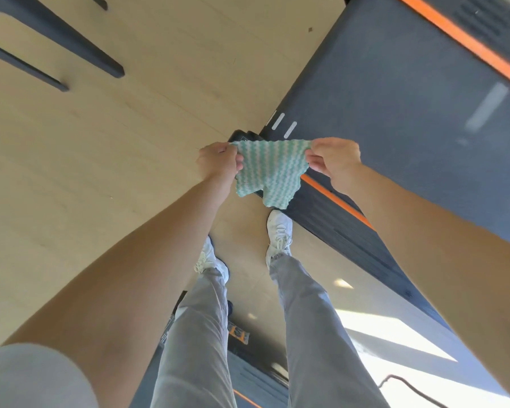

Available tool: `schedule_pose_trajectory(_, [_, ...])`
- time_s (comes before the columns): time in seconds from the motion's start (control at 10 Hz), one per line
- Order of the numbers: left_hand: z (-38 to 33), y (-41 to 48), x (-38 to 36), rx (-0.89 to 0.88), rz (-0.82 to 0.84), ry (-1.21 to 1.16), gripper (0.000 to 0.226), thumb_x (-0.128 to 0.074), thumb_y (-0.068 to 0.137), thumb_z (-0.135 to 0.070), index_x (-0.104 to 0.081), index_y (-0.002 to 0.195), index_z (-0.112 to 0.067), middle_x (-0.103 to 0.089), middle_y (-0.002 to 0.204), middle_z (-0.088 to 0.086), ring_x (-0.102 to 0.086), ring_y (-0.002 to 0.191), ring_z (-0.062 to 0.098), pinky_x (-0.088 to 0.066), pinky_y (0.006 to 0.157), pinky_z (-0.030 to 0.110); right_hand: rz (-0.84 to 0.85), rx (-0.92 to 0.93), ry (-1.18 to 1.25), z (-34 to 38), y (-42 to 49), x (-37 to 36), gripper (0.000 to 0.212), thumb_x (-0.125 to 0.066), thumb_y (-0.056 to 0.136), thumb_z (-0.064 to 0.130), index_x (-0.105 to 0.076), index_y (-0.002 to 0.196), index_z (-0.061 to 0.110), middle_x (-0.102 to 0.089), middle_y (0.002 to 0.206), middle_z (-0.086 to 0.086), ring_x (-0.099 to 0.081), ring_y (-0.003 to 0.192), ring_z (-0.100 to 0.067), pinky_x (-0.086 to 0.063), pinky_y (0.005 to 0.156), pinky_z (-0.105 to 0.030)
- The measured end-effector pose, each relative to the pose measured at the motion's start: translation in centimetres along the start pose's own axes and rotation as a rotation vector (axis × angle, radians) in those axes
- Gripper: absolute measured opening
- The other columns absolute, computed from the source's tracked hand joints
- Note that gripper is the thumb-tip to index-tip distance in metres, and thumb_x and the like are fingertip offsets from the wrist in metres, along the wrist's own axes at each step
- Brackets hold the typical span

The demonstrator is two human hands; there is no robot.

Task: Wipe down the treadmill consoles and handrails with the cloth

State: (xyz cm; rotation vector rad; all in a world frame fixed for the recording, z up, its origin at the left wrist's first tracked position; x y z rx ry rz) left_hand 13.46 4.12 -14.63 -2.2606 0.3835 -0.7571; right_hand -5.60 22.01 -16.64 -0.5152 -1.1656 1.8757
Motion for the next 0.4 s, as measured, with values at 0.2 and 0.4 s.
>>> schedule_pose_trajectory(0.2, [2.4, 1.1, -1.5, 0.132, 0.040, -0.060, 0.024, -0.056, 0.093, 0.001, -0.061, 0.075, -0.014, -0.065, 0.068, 0.001, -0.060, 0.060, 0.017, -0.055, 0.057, 0.023, 0.077, -0.022, -0.006, -1.8, 1.5, -1.6, 0.031, -0.069, 0.093, 0.012, -0.066, 0.124, 0.016, -0.072, 0.114, -0.006, -0.073, 0.097, -0.015, -0.061, 0.084, -0.032])
schedule_pose_trajectory(0.4, [3.3, -1.0, -2.6, 0.276, 0.286, 0.071, 0.022, -0.053, 0.100, -0.006, -0.062, 0.102, -0.026, -0.070, 0.094, 0.002, -0.069, 0.074, 0.014, -0.058, 0.073, 0.033, 0.180, -0.135, -0.009, -3.5, -0.3, -2.8, 0.042, -0.060, 0.099, 0.012, -0.051, 0.140, 0.016, -0.067, 0.111, -0.005, -0.070, 0.088, -0.019, -0.058, 0.070, -0.027])
Point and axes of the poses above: each hand's wrist, its own y-axis towards the middle knuckle, its own x-axis out of the back of the hand, z = x × y, the point moved 6 cm from there along y, towards the middle knuckle
